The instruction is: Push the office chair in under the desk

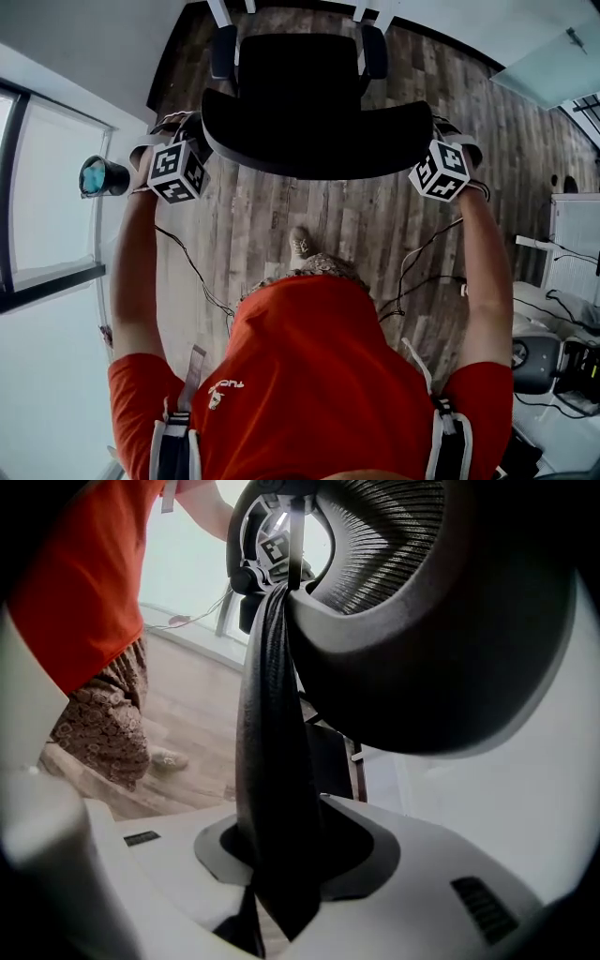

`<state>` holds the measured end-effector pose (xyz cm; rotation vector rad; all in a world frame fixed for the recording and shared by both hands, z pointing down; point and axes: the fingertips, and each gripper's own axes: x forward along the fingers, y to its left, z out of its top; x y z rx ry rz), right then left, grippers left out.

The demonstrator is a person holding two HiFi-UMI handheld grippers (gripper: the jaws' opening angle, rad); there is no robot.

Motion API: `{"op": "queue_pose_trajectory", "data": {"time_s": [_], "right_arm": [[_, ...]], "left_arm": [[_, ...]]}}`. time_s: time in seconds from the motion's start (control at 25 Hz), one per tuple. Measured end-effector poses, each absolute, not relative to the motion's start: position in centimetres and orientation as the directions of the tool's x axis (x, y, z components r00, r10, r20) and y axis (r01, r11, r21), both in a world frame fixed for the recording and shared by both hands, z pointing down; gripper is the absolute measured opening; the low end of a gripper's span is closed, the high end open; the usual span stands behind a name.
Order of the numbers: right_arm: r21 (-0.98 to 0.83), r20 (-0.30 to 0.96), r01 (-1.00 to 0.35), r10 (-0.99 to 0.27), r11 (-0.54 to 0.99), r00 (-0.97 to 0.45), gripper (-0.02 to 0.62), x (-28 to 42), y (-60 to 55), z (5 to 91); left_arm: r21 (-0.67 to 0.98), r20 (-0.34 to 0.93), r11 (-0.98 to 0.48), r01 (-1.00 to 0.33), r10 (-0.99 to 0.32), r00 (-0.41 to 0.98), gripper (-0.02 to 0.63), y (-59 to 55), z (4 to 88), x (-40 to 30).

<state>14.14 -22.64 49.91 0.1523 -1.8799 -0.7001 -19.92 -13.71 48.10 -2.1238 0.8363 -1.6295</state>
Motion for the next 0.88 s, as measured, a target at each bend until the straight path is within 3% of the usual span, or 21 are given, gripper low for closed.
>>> {"op": "queue_pose_trajectory", "data": {"time_s": [0.88], "right_arm": [[0.533, 0.803, 0.193, -0.420, 0.824, -0.424, 0.141, 9.6, -34.7, 49.0]], "left_arm": [[-0.584, 0.759, -0.777, -0.234, -0.625, 0.181, 0.126, -27.3, 47.6, -24.2]]}}
